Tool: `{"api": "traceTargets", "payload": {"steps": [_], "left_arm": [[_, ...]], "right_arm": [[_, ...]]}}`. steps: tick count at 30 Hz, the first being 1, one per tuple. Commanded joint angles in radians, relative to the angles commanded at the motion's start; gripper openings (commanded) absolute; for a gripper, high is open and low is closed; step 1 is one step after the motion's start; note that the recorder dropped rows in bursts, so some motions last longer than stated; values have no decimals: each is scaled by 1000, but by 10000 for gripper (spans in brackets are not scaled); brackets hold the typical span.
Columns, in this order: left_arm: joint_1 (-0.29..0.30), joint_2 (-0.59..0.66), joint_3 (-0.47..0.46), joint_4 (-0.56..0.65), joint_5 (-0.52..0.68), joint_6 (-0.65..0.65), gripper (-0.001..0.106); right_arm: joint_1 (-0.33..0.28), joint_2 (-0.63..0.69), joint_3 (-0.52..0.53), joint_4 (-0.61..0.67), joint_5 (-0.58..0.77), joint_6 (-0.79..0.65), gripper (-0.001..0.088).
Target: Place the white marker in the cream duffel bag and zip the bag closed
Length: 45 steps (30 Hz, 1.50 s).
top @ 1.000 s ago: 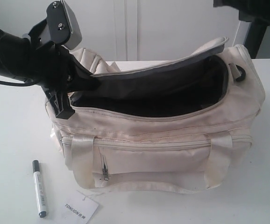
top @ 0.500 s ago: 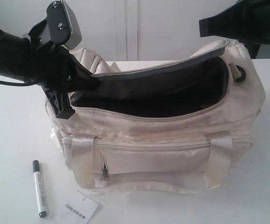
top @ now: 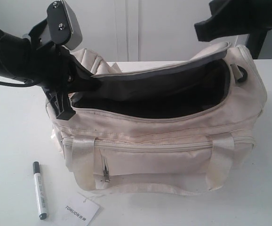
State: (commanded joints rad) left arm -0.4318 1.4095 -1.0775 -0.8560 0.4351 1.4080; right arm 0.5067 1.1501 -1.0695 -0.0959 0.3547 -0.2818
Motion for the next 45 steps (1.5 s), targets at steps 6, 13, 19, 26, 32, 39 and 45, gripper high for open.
{"api": "traceTargets", "payload": {"steps": [6,13,19,26,32,39,45], "left_arm": [[0,0,0,0,3,0,0],[0,0,0,0,3,0,0],[0,0,0,0,4,0,0],[0,0,0,0,4,0,0],[0,0,0,0,4,0,0],[0,0,0,0,4,0,0],[0,0,0,0,4,0,0]], "right_arm": [[29,60,-2,124,39,-192,0],[33,123,-65,327,218,-406,0],[33,176,-70,653,351,-761,0],[33,237,-70,708,354,-796,0],[33,279,-70,728,354,-796,1],[33,291,-70,725,358,-799,221],[33,327,-70,725,381,-818,367]]}}
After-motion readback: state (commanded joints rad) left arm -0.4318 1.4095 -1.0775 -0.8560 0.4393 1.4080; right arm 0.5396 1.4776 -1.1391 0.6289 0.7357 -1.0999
